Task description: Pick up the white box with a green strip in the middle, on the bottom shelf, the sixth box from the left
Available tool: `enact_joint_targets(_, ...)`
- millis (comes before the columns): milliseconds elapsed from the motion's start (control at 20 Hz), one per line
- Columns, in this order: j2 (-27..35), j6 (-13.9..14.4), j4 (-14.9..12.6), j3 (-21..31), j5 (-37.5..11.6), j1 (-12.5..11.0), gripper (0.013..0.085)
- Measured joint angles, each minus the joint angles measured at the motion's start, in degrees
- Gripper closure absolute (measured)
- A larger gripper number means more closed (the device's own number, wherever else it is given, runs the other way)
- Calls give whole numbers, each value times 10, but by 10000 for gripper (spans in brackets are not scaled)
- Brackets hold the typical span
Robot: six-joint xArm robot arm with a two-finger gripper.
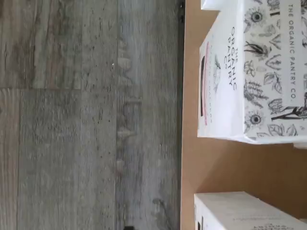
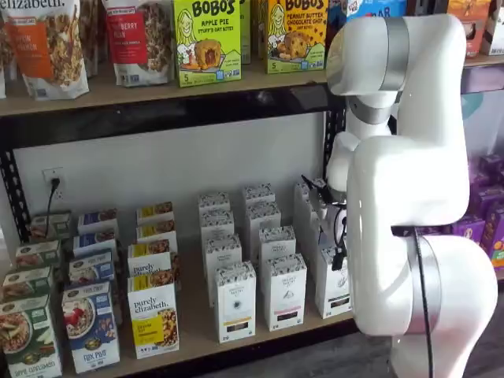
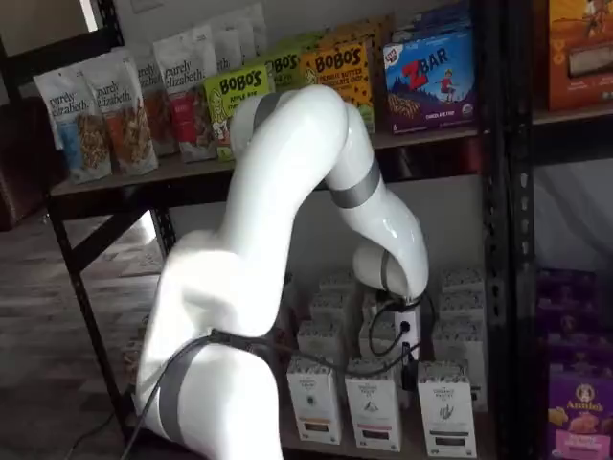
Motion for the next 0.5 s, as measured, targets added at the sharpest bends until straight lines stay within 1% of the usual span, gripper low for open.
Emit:
enact_joint_targets(100, 2, -19, 20, -2, -7, 0, 130)
enact_joint_targets(150, 4, -22, 23, -5, -7, -1, 130)
enact_joint_targets(500, 25, -15, 13, -36, -2, -4, 130)
